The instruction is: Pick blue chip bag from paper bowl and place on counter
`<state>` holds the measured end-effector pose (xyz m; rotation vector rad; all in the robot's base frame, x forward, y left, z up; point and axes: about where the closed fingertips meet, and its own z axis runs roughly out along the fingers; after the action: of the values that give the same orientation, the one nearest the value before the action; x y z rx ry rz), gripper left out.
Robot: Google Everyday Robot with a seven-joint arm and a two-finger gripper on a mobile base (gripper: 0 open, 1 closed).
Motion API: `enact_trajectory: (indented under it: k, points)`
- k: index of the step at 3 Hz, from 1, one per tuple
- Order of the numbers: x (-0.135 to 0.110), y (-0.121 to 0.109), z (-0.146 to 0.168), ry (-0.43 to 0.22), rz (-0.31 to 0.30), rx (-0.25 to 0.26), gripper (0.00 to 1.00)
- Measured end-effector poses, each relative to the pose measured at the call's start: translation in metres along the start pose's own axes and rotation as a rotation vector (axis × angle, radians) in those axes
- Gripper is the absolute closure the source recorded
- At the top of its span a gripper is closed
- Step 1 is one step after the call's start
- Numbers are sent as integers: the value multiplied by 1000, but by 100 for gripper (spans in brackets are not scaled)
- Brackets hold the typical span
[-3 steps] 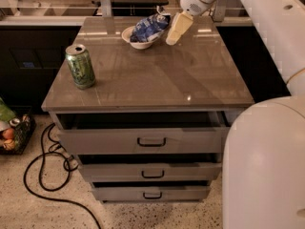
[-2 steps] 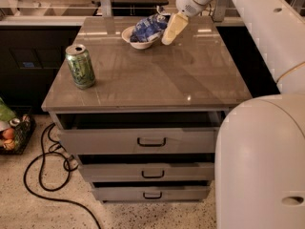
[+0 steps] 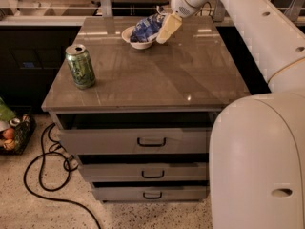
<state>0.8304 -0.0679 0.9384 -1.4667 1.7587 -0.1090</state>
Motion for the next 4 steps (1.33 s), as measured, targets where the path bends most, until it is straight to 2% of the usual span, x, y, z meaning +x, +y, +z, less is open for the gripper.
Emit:
enact_trajectory:
  k: [1,4]
  points:
    - [4,1,8,15,24,1,16]
    - [4,7,19,18,25,-15,85]
